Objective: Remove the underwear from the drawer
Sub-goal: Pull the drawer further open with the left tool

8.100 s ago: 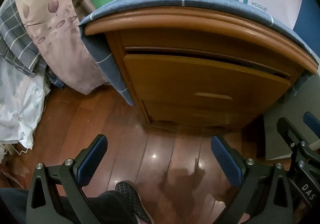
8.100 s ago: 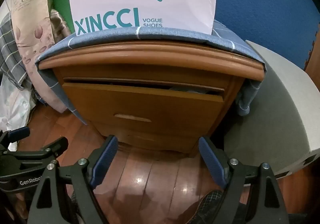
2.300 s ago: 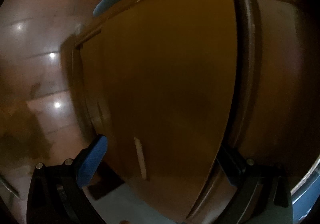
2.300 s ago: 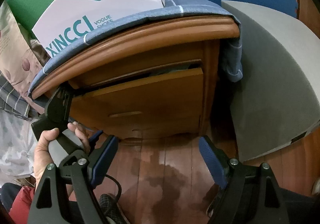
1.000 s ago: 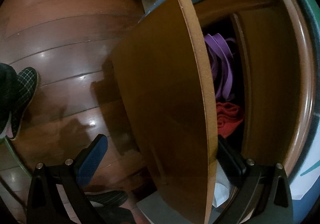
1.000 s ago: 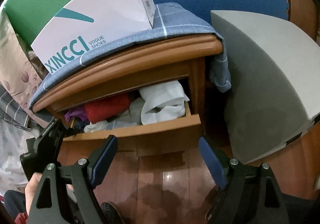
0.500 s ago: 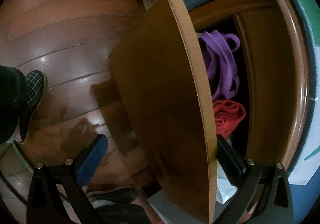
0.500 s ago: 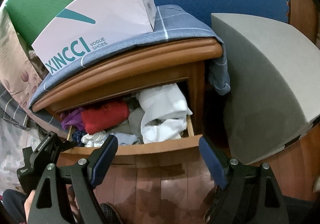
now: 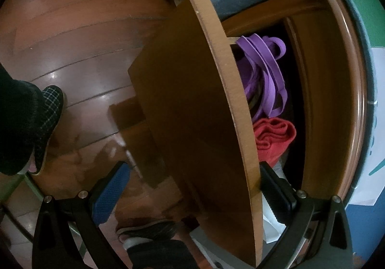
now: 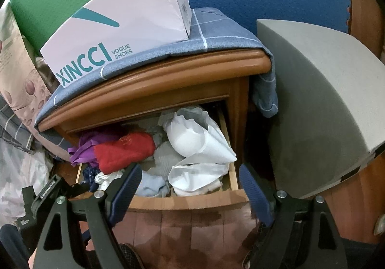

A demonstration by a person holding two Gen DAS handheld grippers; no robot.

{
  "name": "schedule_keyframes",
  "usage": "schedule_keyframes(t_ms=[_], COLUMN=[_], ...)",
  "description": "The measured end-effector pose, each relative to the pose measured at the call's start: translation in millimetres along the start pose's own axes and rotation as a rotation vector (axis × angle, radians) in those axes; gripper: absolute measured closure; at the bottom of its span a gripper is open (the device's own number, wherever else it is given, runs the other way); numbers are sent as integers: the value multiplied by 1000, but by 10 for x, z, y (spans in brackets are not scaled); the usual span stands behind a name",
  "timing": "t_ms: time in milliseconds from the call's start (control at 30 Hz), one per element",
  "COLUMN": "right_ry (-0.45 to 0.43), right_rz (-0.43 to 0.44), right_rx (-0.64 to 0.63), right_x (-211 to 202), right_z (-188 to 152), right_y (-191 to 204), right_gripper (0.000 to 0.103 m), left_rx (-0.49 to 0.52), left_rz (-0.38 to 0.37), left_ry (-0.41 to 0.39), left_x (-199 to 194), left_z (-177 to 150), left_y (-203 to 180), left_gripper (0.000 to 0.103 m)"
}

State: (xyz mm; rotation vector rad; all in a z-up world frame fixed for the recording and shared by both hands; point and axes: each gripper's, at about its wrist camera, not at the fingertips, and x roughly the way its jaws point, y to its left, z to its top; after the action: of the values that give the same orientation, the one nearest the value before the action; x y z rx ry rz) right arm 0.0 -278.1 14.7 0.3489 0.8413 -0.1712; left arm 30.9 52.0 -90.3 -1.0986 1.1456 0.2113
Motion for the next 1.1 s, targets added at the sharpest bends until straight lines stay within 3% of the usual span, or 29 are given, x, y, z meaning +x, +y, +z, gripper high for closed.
schedule_keyframes(t_ms=[867, 1100], right_ry=[5, 4], right_rz=[-16, -12], right_rx=[-25, -24], right_x=[41, 53], right_z=[-15, -7], right_y=[30, 24], right_gripper=[18, 18], left_rx=[48, 237], left_rz=[33, 89], left_ry=[8, -119], left_x=[-166, -306], left_z=[51, -84], left_y=[194, 27], left_gripper=[0, 0])
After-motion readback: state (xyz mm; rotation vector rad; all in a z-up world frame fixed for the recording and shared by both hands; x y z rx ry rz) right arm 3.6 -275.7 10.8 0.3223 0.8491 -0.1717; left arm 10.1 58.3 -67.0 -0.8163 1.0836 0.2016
